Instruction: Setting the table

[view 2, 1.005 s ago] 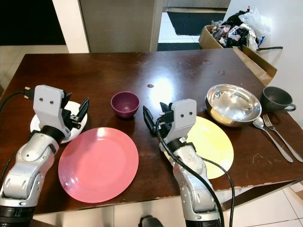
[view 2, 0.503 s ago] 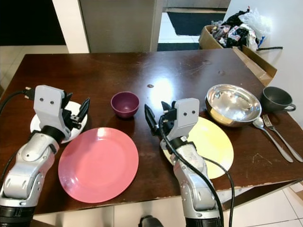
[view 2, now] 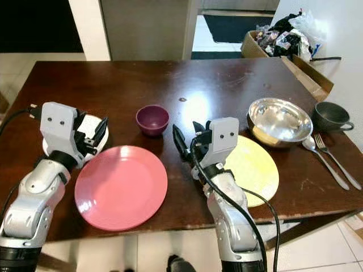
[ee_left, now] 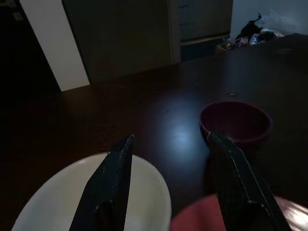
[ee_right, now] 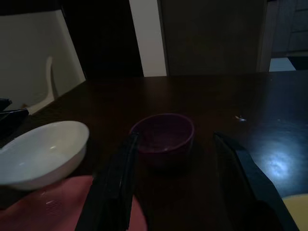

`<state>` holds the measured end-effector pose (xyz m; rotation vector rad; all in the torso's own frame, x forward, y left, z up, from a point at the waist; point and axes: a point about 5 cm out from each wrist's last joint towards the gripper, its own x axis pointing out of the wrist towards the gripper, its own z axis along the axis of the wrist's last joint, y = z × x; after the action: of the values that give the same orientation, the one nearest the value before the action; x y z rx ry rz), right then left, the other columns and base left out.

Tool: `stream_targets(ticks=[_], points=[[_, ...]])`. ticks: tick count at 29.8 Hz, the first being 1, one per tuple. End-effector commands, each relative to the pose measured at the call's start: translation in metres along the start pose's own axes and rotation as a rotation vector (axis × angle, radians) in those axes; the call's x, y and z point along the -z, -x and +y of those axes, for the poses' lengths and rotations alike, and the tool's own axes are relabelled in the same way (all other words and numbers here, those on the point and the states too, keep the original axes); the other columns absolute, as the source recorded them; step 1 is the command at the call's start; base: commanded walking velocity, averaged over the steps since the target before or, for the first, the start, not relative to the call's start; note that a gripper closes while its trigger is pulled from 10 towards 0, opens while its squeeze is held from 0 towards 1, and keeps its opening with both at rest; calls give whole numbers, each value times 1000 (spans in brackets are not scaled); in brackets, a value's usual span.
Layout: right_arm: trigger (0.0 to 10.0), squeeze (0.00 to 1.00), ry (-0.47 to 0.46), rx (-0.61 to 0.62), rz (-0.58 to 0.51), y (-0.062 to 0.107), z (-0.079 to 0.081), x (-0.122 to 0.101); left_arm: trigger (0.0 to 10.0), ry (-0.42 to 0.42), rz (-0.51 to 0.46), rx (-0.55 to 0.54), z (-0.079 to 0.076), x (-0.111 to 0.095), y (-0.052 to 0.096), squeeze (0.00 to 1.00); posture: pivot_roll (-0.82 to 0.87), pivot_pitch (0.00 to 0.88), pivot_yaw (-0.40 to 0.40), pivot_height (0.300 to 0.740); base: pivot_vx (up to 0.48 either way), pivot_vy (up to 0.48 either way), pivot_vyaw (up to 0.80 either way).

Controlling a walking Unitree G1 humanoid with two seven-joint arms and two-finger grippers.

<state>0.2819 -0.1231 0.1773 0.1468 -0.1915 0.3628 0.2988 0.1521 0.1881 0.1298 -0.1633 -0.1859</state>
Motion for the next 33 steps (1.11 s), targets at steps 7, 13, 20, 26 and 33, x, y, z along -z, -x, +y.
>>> stream_targets(ticks=[7,13,20,26,33], points=[[10000,0,-5,13,12,2,-2,4,10000,0,27,0,0,6,2,0,-149,0,44,740,-382,0,0],[10000,0,-9,15,9,2,-2,4,10000,-1,27,-1,0,6,2,0,-149,0,45,740,-380,0,0],[10000,0,-10,16,8,2,-2,4,10000,0,28,-1,0,6,2,0,-150,0,46,740,-370,0,0],[10000,0,-8,18,9,2,-3,4,10000,-1,30,-3,0,6,2,0,-151,0,45,740,-351,0,0],[10000,0,-7,17,7,1,-3,3,10000,-1,29,-3,0,6,1,0,-151,0,46,740,-340,0,0]])
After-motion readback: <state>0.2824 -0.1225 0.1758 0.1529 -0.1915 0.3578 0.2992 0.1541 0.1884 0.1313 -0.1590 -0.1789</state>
